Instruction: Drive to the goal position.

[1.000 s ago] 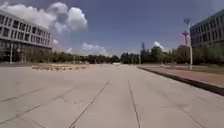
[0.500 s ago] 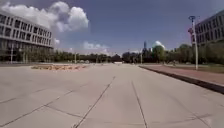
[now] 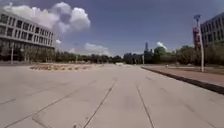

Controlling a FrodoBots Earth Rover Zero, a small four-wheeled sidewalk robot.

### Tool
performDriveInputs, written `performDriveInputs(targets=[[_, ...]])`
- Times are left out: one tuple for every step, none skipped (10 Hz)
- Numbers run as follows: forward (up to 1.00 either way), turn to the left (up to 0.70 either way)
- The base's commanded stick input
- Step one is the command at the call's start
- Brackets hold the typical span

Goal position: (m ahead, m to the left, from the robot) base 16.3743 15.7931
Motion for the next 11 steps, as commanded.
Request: performDriveInputs(targets=[[0.7,0.02],[0.7,0.0],[0.7,0.0],[0.7,0.0],[0.7,0.0],[0.7,0.0],[0.72,0.0],[0.82,0.0],[0.85,0.0],[0.85,0.0],[0.85,0.0]])
